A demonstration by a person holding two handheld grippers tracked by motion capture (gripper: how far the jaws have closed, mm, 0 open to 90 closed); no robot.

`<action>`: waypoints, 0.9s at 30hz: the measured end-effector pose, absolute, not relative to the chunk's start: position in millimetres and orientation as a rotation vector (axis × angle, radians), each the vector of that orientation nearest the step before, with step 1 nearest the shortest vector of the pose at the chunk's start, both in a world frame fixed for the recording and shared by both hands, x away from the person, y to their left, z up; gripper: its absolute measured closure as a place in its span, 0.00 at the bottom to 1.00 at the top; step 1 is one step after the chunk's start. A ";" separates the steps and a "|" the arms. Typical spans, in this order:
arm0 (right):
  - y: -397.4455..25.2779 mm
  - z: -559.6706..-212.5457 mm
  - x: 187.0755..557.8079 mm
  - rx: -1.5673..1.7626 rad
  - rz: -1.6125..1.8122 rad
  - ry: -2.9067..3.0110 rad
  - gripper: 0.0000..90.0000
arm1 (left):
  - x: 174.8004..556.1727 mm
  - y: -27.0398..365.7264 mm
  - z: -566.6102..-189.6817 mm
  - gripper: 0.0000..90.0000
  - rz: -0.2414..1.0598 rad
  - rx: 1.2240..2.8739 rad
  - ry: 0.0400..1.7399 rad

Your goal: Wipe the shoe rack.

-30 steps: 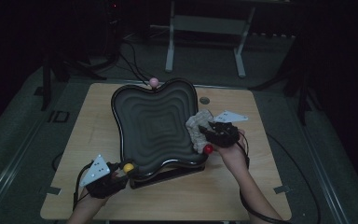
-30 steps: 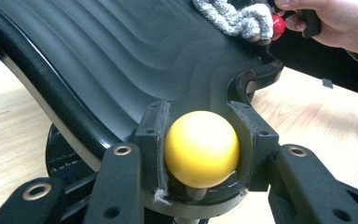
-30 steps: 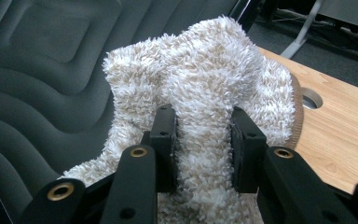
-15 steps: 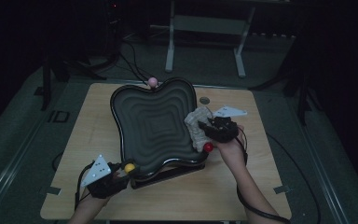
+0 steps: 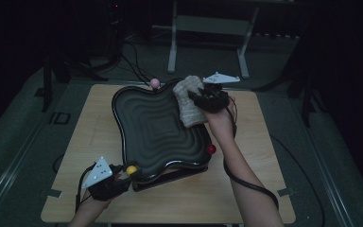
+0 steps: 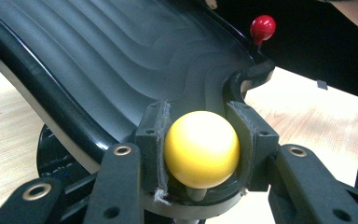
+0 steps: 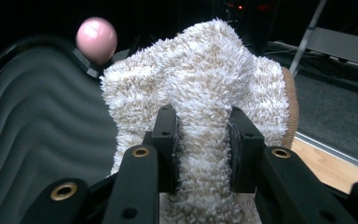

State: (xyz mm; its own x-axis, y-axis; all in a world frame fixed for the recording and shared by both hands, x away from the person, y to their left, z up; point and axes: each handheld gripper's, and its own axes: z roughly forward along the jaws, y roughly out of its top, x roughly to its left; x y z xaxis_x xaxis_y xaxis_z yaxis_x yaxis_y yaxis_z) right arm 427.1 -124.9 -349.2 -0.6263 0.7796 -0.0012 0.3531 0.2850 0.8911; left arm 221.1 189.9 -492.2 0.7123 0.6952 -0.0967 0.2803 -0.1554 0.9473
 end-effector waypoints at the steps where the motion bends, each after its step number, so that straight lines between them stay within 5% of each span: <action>1: -120.9 -347.8 431.0 1.028 1.283 2.112 0.77 | 221.1 189.8 -492.2 0.66 0.436 1.738 0.779; 10: -106.5 -363.9 458.9 1.129 1.151 2.114 0.76 | 221.3 190.0 -492.7 0.66 0.435 1.735 0.775; 27: -119.8 -395.8 413.8 1.001 1.123 2.151 0.76 | 221.1 189.5 -492.8 0.66 0.437 1.733 0.778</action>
State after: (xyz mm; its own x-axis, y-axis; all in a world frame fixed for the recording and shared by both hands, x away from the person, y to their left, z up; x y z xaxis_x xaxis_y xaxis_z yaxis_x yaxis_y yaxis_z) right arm 413.8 -119.8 -395.8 -0.5976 0.7955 -0.1002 0.3728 0.3863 0.8437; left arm 221.1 189.5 -492.8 0.7131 0.6942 -0.0981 0.2777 -0.1511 0.9487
